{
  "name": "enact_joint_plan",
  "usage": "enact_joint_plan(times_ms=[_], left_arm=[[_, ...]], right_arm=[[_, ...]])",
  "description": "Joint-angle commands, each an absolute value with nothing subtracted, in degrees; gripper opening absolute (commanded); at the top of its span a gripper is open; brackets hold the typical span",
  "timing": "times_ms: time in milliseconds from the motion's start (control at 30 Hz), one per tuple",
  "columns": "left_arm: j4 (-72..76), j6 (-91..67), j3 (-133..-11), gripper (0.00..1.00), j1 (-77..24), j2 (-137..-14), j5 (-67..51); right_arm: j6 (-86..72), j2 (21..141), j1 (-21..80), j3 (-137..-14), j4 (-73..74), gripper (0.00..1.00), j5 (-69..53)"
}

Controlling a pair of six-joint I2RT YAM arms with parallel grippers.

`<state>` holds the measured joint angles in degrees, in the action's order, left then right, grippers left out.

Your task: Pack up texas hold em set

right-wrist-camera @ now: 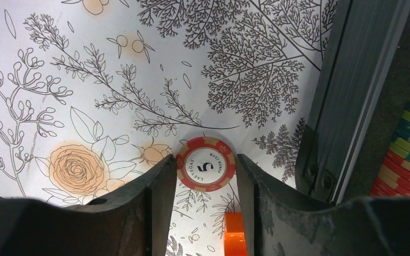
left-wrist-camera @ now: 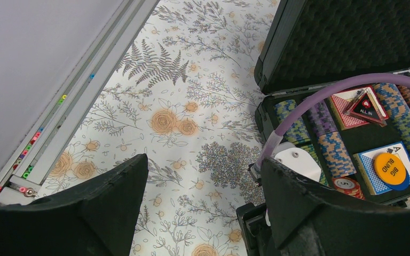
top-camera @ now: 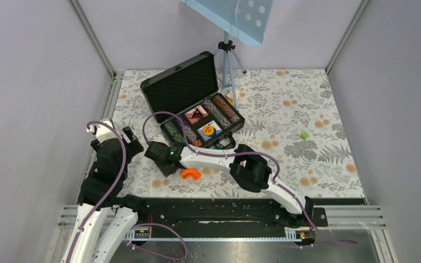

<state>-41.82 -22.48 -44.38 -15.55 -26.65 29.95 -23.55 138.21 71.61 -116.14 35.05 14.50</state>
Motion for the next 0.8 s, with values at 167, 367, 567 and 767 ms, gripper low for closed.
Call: enact_joint_plan(times_ms=[167,367,567,767], left_arm=[[-38.7,-22.2,-44.1,0.77,-15.4,-26.0,30.0],[-38.6,-22.2,-44.0,0.77,-15.4,-26.0,29.9],[-38.7,-22.2,-44.1,0.77,-15.4,-25.9,29.9],[-38.7,-22.2,-44.1,0.77,-15.4,-25.7,30.1]], right_arm=[[-23.5,140.0,71.7,-115.7,37.2,0.50,14.3],[-23.5,139.2,71.7,-115.2,37.2,0.44,14.7],[-22.8,138.1,71.7,-117.1,35.8,0.40,12.8],[-22.7,136.5,71.7,-119.4,35.7,0.41,12.7]])
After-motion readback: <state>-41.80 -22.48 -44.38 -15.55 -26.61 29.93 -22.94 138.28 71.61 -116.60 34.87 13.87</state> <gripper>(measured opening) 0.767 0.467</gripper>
